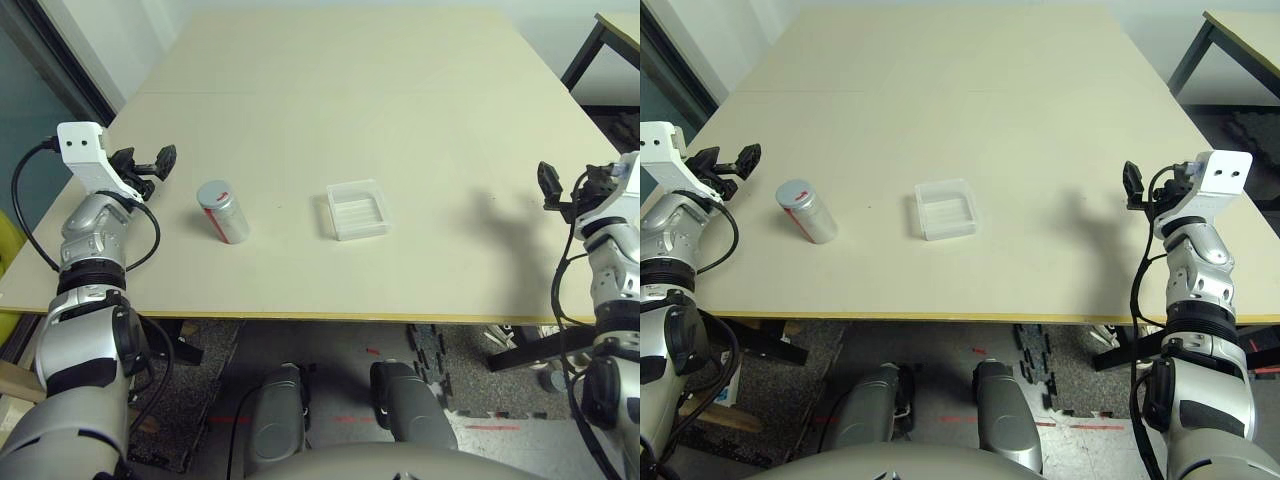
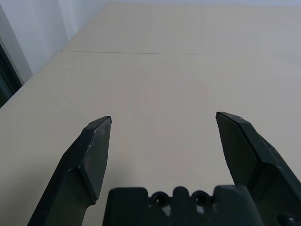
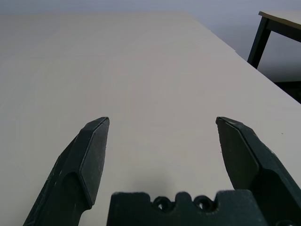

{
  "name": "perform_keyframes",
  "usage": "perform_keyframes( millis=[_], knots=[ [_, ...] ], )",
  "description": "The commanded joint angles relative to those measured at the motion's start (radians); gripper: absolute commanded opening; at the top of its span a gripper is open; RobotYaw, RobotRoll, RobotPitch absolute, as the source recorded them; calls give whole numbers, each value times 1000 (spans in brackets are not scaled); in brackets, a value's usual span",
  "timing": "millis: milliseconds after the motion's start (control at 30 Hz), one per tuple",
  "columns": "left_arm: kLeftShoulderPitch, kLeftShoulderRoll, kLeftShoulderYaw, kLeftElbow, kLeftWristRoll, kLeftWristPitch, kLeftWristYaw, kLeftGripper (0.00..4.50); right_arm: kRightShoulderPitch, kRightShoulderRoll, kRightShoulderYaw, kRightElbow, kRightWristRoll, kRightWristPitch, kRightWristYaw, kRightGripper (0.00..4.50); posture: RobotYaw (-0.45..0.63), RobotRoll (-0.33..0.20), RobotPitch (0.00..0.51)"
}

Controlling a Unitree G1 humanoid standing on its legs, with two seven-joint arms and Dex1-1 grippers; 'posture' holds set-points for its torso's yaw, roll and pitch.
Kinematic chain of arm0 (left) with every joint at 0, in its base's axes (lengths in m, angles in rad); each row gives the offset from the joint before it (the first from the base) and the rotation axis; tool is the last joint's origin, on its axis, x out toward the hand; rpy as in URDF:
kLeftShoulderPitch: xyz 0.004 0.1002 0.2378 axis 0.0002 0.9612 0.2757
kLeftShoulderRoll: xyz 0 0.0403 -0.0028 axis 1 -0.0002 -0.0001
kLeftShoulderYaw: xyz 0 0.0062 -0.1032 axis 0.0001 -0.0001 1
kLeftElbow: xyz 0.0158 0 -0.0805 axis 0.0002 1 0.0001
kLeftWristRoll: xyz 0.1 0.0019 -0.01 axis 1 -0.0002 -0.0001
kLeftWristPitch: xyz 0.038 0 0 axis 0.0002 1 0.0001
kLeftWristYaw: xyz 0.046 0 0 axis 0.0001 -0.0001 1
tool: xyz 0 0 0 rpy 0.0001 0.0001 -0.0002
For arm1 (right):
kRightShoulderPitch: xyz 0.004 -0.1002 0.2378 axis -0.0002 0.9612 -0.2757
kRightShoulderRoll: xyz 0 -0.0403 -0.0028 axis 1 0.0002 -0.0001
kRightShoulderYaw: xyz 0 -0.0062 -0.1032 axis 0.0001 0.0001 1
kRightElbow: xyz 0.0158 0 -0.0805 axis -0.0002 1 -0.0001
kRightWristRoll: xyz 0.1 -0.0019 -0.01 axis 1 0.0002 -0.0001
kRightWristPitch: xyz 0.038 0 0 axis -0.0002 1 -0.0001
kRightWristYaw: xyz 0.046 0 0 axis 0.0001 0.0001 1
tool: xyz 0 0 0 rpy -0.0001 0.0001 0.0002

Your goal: Pour the medicine from the bottle into the box.

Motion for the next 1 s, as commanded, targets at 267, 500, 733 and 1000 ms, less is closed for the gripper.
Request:
perform_keyframes(
  millis=[267, 500, 733, 1000],
  knots=[
    [-16, -6, -2, 11, 2, -3, 2, 4453, -11, -5, 2, 19, -11, -10, 5, 4500, -174, 0, 112],
    [-1, 8, 8, -8, -11, 9, -17, 4453, -43, 12, 9, 21, 16, -5, 72, 4500, -160, 0, 97],
    [37, 22, 20, -82, -43, 70, -74, 4453, -35, 47, 83, -127, 106, 119, 363, 4500, -151, 0, 85],
    [113, 24, 29, -238, -90, 158, -136, 4453, 14, 53, 196, -315, 153, 251, 611, 4500, -125, 0, 72]
  ],
)
